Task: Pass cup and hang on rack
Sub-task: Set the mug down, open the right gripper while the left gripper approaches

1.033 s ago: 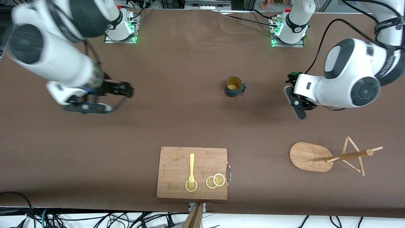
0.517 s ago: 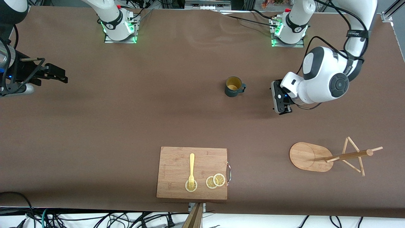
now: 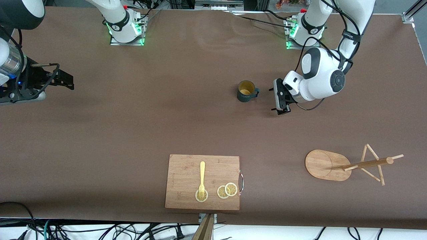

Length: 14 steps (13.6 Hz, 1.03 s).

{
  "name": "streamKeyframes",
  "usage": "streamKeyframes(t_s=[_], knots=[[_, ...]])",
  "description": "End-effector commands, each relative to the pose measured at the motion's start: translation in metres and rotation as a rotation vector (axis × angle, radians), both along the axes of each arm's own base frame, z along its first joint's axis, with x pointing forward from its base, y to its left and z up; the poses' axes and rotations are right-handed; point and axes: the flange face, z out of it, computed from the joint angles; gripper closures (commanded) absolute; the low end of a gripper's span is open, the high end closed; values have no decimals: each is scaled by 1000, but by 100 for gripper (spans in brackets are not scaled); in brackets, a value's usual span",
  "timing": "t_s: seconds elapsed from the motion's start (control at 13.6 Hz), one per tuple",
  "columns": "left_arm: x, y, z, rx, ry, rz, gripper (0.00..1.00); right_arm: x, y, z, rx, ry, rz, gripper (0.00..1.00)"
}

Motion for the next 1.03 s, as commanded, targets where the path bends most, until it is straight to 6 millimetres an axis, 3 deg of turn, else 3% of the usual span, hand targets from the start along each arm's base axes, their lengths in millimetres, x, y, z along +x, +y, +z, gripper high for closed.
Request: streamKeyframes(t_s=[0.0,0.22,0.66,0.96], knots=[[-21,27,-14,-153,-66,-14,0,2,4,4,-5,-26,3,0],[-40,34,-42,-300,-129,8,0,2,2,1,-4,-22,-2,0],[-68,39,-91,-429,-199,72,0,2,1,1,-6,-22,-3,0],[-83,40,-108,-459,-242,95,0,2,-1,0,-6,-19,-5,0]])
